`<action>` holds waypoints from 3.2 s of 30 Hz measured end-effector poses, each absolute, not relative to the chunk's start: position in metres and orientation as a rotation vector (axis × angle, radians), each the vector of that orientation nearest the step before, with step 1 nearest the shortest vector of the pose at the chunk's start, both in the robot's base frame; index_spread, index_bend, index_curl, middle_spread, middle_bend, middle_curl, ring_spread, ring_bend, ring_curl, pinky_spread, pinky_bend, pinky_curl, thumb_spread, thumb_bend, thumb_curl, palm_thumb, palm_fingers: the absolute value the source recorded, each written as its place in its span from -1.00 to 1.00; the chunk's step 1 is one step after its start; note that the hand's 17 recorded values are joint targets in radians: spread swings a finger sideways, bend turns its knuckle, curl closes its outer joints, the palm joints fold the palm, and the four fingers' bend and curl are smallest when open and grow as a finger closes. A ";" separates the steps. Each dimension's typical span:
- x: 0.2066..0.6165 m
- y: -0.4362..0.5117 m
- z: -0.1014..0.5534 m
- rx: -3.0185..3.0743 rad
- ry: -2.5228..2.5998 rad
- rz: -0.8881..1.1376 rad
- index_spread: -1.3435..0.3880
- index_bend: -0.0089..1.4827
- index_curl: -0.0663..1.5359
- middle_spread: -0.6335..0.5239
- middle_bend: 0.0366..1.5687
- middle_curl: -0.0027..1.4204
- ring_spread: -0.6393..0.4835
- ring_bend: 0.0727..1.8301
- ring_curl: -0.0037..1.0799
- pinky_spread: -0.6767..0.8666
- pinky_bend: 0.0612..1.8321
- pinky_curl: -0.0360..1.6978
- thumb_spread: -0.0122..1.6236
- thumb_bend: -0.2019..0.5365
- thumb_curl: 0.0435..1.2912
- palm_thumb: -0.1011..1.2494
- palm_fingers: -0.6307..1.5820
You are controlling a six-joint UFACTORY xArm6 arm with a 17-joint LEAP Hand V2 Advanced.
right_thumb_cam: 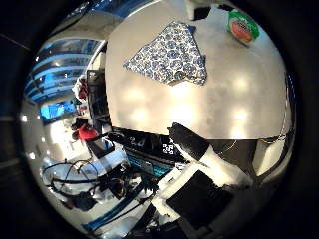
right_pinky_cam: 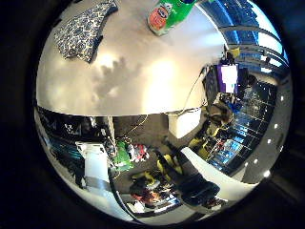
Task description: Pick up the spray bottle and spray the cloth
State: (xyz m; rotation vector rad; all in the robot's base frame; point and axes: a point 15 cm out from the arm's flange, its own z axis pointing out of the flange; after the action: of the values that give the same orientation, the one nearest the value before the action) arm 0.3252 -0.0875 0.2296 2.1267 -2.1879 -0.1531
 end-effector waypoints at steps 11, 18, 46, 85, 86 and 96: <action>0.303 -0.157 0.229 1.873 -2.584 -0.250 0.22 -0.81 -0.54 0.11 -0.78 -0.55 0.33 -0.79 -0.51 0.42 -0.69 -0.59 0.30 -0.56 -0.65 -0.21 -0.24; 0.293 -0.215 0.215 1.781 -2.851 -0.266 0.31 -0.80 -0.59 0.21 -0.79 -0.53 0.41 -0.74 -0.49 0.42 -0.58 -0.58 0.24 -0.53 -0.65 -0.32 -0.30; 0.391 -0.274 0.203 1.975 -3.621 -0.703 0.33 -0.81 -0.66 0.34 -0.80 -0.57 0.42 -0.70 -0.49 0.39 -0.47 -0.60 0.15 -0.53 -0.60 -0.38 -0.46; 0.477 -0.301 0.173 1.949 -3.928 -1.166 0.27 -0.82 -0.65 0.29 -0.83 -0.59 0.39 -0.69 -0.49 0.41 -0.42 -0.59 0.11 -0.54 -0.61 -0.35 -0.50; 0.480 -0.299 0.173 1.972 -3.909 -1.189 0.26 -0.81 -0.65 0.30 -0.82 -0.59 0.40 -0.69 -0.50 0.41 -0.42 -0.59 0.10 -0.55 -0.61 -0.36 -0.50; 0.491 -0.289 0.171 1.986 -3.863 -1.286 0.25 -0.82 -0.69 0.33 -0.82 -0.63 0.44 -0.71 -0.50 0.42 -0.43 -0.60 0.09 -0.54 -0.61 -0.37 -0.50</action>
State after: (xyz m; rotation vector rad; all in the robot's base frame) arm 0.4905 -0.2886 0.1708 1.9862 -3.8628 -1.2861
